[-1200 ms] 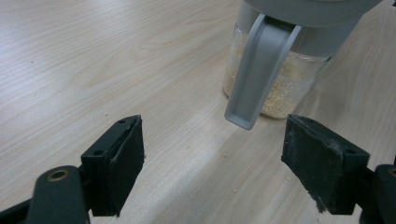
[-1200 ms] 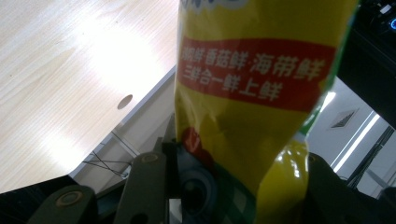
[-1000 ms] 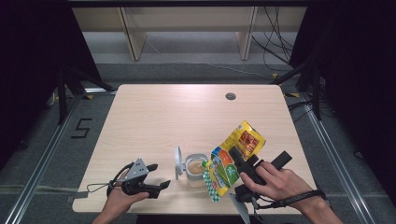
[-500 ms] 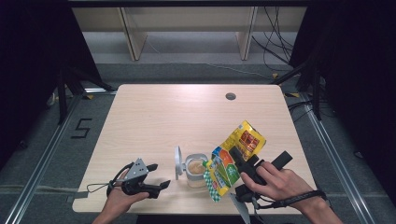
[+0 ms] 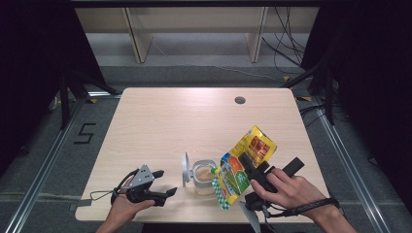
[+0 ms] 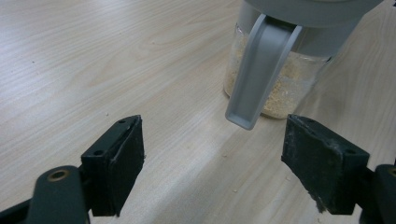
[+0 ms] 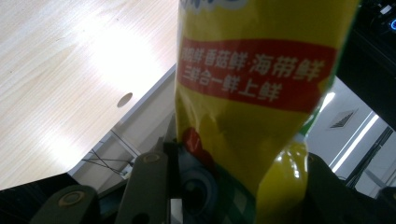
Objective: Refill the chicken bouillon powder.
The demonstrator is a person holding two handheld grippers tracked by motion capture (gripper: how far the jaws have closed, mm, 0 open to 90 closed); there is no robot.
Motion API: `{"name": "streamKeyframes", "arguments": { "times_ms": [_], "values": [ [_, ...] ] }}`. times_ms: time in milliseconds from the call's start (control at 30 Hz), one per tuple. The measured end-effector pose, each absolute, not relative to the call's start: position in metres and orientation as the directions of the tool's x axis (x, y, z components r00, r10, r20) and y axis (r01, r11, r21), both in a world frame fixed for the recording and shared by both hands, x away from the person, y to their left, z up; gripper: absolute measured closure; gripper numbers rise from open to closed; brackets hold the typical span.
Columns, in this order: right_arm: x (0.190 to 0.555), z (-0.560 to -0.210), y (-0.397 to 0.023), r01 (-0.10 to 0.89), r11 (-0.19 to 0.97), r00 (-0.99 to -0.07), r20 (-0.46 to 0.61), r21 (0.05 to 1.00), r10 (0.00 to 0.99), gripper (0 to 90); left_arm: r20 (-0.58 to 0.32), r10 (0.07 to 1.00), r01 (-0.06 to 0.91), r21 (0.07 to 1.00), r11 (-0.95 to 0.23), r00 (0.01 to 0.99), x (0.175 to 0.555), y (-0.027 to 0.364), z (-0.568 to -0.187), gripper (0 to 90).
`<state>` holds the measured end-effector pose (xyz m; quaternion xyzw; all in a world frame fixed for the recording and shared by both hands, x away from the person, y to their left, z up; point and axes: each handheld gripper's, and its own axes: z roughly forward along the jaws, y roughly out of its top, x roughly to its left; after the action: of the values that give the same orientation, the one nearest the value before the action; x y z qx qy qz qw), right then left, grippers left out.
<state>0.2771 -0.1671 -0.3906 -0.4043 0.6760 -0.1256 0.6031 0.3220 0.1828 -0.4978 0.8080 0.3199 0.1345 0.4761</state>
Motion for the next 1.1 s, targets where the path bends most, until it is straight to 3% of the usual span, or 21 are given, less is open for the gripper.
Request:
{"name": "streamKeyframes", "arguments": {
  "times_ms": [1100],
  "values": [
    [0.2767,-0.3907,-0.1667,-0.395,0.639,0.063,-0.714,-0.66,-0.698,65.2,-0.1,0.651,0.394,0.86,-0.323,0.753,0.3217,0.1818,-0.499,20.4]
  ]
}}
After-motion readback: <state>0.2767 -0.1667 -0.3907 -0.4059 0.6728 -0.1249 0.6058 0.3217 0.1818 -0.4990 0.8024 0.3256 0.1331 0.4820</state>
